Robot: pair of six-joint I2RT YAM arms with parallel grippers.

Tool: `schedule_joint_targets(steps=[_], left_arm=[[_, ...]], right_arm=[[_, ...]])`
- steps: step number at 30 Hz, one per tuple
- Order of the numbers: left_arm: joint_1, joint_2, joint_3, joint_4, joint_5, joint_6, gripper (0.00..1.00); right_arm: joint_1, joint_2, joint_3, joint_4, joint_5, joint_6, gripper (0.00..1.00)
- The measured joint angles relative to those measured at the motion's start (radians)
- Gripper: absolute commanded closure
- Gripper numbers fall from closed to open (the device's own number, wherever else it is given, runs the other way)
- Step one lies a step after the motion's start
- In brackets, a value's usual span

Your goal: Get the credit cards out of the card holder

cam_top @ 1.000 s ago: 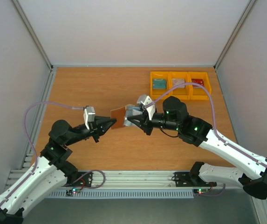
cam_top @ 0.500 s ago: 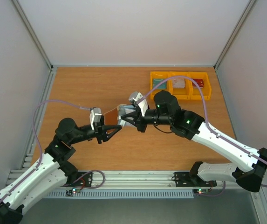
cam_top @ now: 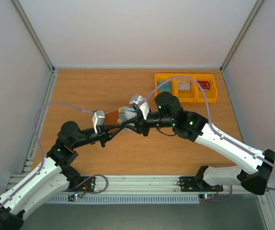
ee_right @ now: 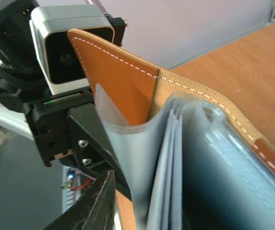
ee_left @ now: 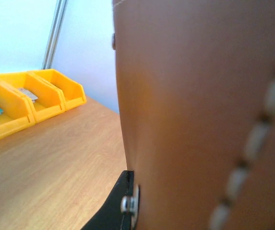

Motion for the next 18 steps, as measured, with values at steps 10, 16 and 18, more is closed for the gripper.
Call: schedule_joint_targets(steps=[10, 16, 18], left_arm=[[-0.002, -0.005, -0.011, 0.015, 0.044, -0.035, 1.0], [-0.002, -0.005, -0.011, 0.018, 0.072, -0.035, 1.0], [-0.002, -0.005, -0.011, 0.014, 0.078, -0.035, 1.0]], right_arm=[[-0.171, -0.124, -0.078, -0.007, -0.246, 0.009, 0.77], [-0.187, -0.119, -0.087, -0.003, -0.259, 0.028, 0.99], [-0.188, -0.111, -0.088, 0.008, -0.273, 0.04, 0.99]])
